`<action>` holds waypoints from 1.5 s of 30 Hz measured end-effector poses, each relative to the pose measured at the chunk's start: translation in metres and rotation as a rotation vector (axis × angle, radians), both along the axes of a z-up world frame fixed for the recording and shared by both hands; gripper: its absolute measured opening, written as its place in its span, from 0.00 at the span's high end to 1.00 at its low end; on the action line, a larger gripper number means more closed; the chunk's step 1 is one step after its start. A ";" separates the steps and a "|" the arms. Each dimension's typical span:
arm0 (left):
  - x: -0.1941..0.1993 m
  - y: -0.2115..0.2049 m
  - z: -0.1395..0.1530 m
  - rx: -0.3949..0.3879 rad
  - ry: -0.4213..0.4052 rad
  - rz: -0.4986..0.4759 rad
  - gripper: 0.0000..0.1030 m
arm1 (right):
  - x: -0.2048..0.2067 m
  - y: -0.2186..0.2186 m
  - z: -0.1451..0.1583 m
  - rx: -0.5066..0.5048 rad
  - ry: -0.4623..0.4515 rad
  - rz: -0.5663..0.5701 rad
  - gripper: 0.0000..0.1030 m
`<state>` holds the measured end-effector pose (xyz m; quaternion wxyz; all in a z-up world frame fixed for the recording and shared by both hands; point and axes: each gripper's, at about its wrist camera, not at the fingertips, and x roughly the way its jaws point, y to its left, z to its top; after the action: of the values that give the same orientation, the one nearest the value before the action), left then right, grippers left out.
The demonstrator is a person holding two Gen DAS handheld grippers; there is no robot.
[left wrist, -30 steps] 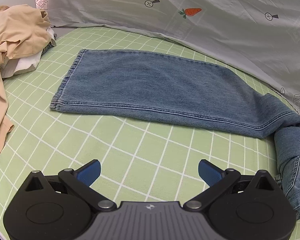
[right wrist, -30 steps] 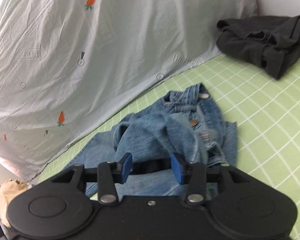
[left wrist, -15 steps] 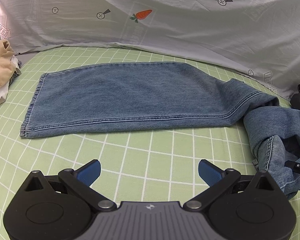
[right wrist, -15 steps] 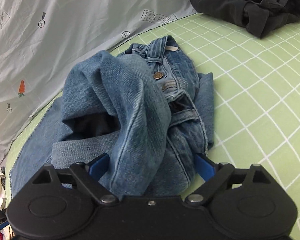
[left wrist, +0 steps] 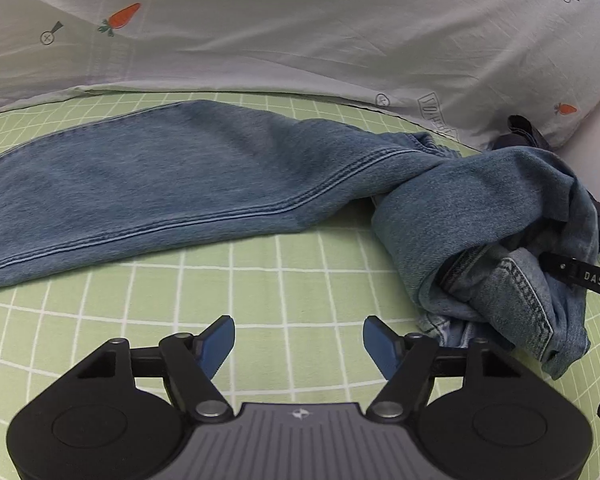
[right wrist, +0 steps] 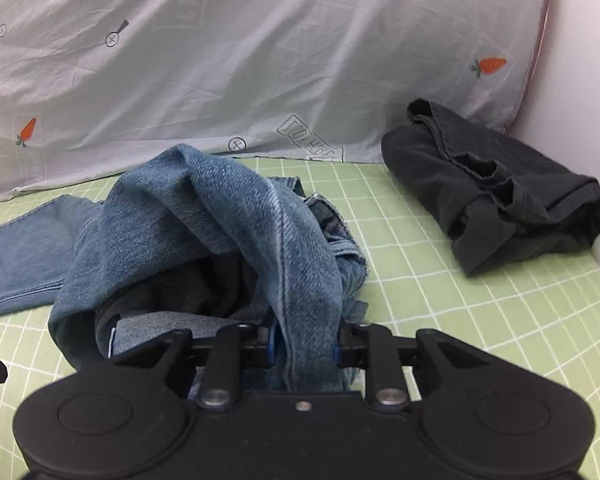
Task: Fold clothes
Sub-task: 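Grasp the folded jeans edge with the left gripper while the right gripper holds the waist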
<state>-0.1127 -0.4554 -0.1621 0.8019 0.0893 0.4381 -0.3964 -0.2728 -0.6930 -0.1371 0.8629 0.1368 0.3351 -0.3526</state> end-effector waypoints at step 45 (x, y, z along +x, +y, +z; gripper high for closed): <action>0.023 0.002 0.021 0.033 0.071 0.090 0.68 | -0.005 0.006 -0.003 -0.218 0.123 -0.069 0.37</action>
<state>-0.0895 -0.4531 -0.1409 0.8013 0.0686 0.4762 -0.3555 -0.2780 -0.6865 -0.1397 0.8380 0.0316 0.3420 -0.4240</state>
